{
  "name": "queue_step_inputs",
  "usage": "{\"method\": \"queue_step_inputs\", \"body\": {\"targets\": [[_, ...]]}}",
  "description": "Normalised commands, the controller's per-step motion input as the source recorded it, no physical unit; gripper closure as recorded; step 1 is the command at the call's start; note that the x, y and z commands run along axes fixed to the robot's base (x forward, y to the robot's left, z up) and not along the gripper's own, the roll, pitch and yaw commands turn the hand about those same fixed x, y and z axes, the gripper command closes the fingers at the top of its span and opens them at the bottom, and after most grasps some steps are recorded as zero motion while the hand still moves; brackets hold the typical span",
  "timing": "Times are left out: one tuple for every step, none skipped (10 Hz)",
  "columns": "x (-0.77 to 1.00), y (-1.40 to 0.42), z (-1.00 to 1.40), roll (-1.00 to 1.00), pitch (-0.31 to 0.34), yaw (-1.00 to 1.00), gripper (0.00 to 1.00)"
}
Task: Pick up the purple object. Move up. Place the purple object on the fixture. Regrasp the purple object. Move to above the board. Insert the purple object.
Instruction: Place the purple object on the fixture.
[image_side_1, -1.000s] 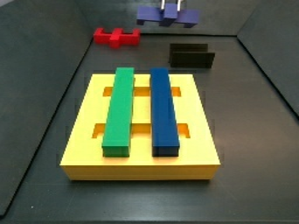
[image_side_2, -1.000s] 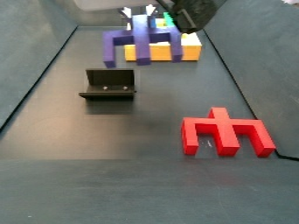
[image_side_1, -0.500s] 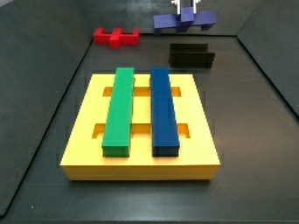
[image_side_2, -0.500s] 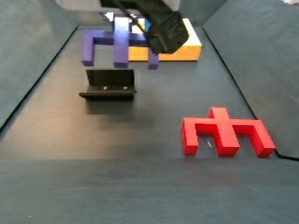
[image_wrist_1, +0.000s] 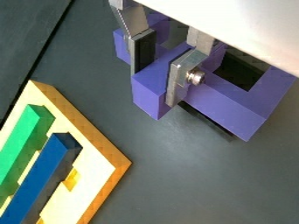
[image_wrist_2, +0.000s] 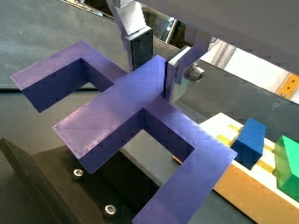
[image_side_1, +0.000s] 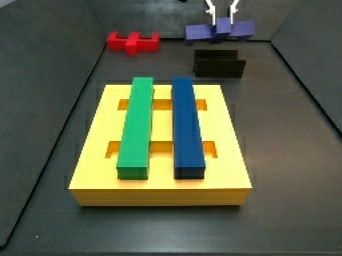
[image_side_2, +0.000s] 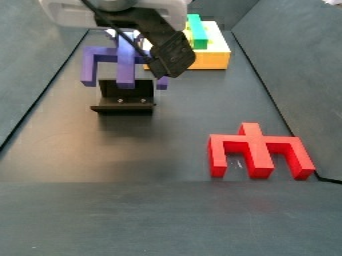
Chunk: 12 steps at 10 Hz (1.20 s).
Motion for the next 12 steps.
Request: {"method": "queue_step_inputs", "body": {"targets": [[0.25,-0.03,-0.25,-0.1,0.106,-0.13,1.0],[0.28,-0.02,-0.26,-0.13,0.083,-0.14,1.0],[0.27,0.0,-0.28,-0.19,0.0,-0.15,1.0],[0.12,0.0,-0.3,-0.28,-0.071,-0.01,1.0],[0.11,-0.02,-0.27,-0.21,-0.043,0.0,1.0],[0.0,-0.03,-0.31,-0.15,-0.089,0.0,1.0],[0.0,0.0,-0.26,-0.11,-0.057,-0.02,1.0],[-0.09,0.0,-0.17,-0.07,-0.046,-0.06,1.0],[0.0,0.0,-0.14,0.0,-0.014,-0.15,1.0],[0.0,0.01,-0.13,0.0,0.0,-0.19,1.0],[0.0,0.01,-0.14,0.0,0.0,-0.19,1.0],[0.1,0.05,-0.21,0.0,0.0,-0.16,1.0]]}}
